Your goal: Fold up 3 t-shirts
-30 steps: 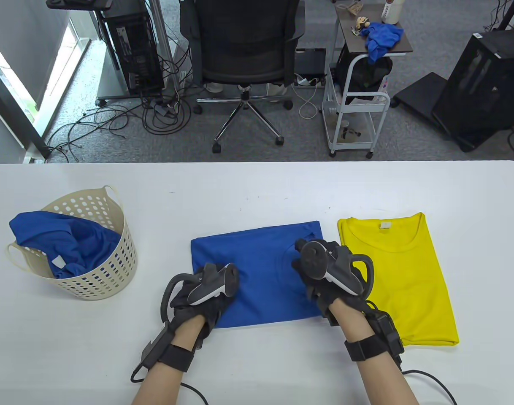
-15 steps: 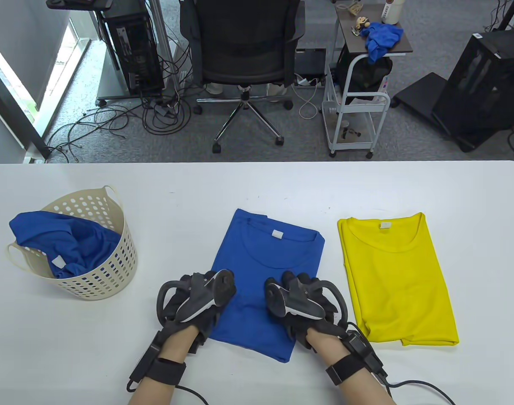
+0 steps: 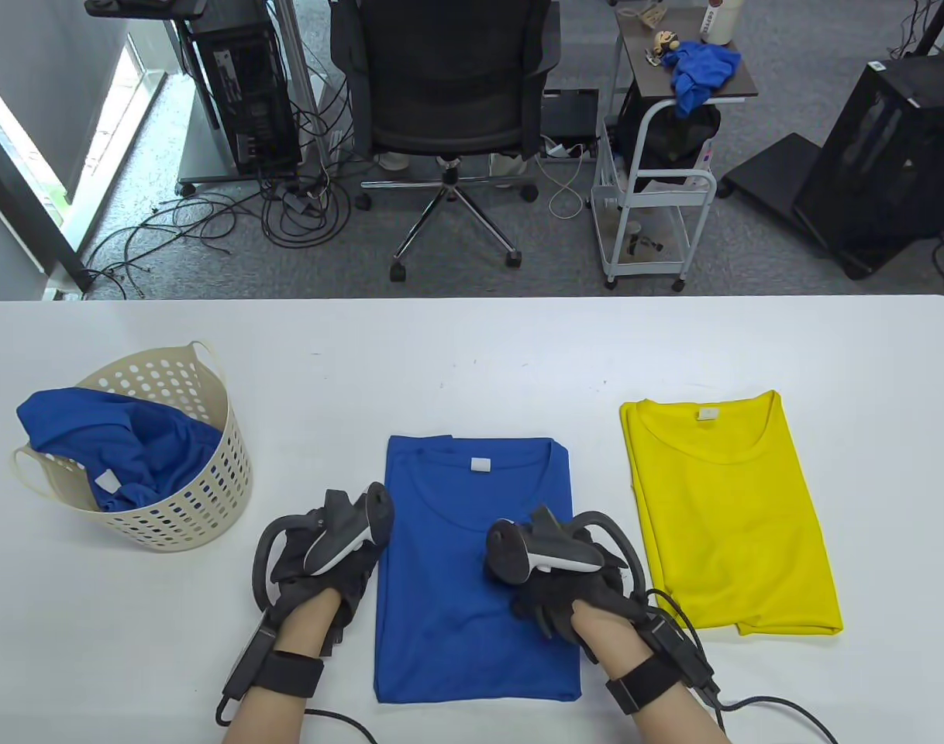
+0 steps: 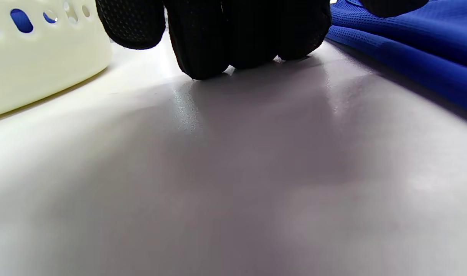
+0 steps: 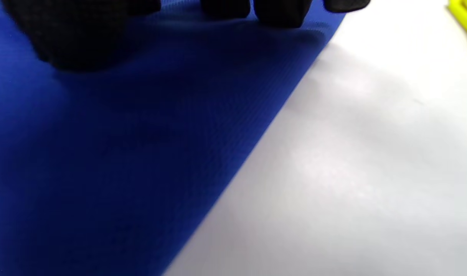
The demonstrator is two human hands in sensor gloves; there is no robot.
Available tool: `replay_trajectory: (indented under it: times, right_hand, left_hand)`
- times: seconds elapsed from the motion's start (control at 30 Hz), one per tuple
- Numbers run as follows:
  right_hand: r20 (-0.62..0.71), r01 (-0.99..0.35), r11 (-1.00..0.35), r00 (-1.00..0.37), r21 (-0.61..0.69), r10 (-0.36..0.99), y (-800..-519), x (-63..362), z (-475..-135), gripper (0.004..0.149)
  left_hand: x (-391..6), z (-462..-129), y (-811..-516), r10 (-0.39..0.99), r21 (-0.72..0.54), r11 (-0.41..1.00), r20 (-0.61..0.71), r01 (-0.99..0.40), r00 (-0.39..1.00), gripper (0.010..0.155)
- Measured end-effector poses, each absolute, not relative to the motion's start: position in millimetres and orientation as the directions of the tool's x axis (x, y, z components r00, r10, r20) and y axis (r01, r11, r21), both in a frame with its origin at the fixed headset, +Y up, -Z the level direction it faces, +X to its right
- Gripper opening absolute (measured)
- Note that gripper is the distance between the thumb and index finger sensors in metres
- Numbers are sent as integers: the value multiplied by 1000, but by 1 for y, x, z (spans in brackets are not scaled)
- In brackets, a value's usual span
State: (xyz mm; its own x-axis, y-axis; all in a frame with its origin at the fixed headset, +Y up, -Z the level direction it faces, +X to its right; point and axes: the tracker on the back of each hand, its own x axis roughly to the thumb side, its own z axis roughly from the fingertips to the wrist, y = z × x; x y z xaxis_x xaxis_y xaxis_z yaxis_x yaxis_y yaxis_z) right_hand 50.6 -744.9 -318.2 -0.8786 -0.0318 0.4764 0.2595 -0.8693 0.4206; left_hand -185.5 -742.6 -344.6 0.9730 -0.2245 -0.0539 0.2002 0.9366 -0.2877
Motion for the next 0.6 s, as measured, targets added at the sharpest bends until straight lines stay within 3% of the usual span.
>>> replay_trajectory:
  times: [0.1,0.27,0.43,0.53,0.6]
  right_hand:
    - [430,178,-895,-903,410,18,-730,63,-323,51]
    - [147,-46,-991,-987,125,65,-708,110,-340,57]
    - [-79,-44,-975,-997,218,27,-736,119,-365,61]
    - [-126,-19,-949,-992,315,-22,-753,109,-381,72]
    - [-105,37,-956,-992,291,-71,-754,96,-384,73]
  left_hand:
    - [-184,-345,-743,-240,-285,934,-53,216,969,60]
    - [-187,-351,-741,-212,-383,905,-33,183,977,67]
    - [-179,-369,-741,-115,-472,880,-104,53,988,78]
    - [-157,-376,-746,-209,-451,879,-75,154,975,82]
    - [-140,-377,-749,-322,-424,859,-11,287,947,77]
